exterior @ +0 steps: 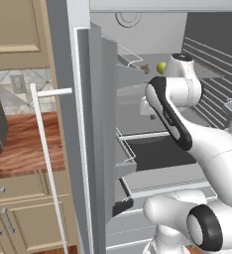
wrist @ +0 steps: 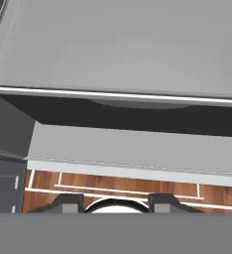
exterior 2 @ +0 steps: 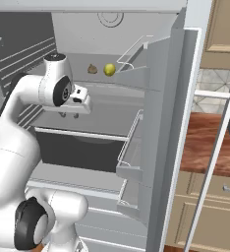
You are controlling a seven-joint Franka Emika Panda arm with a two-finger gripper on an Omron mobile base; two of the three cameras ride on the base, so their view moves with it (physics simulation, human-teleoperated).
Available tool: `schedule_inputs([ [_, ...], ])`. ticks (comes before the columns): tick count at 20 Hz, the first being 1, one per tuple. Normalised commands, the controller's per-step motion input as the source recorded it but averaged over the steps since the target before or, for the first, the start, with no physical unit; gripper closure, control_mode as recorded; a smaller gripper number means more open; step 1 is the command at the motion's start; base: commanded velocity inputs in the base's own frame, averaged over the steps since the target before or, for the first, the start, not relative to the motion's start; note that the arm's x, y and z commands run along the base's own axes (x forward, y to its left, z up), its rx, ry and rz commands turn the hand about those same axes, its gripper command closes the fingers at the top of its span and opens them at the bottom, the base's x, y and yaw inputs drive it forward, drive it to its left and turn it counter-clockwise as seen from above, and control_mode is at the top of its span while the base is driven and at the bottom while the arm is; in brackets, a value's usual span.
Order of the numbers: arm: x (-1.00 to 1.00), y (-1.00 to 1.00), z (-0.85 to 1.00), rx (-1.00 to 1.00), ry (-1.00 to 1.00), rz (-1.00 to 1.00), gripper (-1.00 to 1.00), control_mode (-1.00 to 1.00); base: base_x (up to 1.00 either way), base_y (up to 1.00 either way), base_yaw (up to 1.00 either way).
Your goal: Grab the garlic and lemon from the fridge, place them in the blender, close the lid, and turn on the blender to create a marinade.
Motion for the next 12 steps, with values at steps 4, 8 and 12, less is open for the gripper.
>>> schedule_inputs([
  [4, -0.24, -0.08, 0.09, 0.03, -0.25, 0.01, -1.00, -1.00, 0.00, 0.00, 0.00],
  [8, -0.04, 0.00, 0.40, 0.03, -0.35, 0.06, -1.00, -1.00, 0.00, 0.00, 0.00],
  [12, 0.01, 0.00, 0.46, 0.00, -0.29, -0.01, -1.00, -1.00, 0.00, 0.00, 0.00],
])
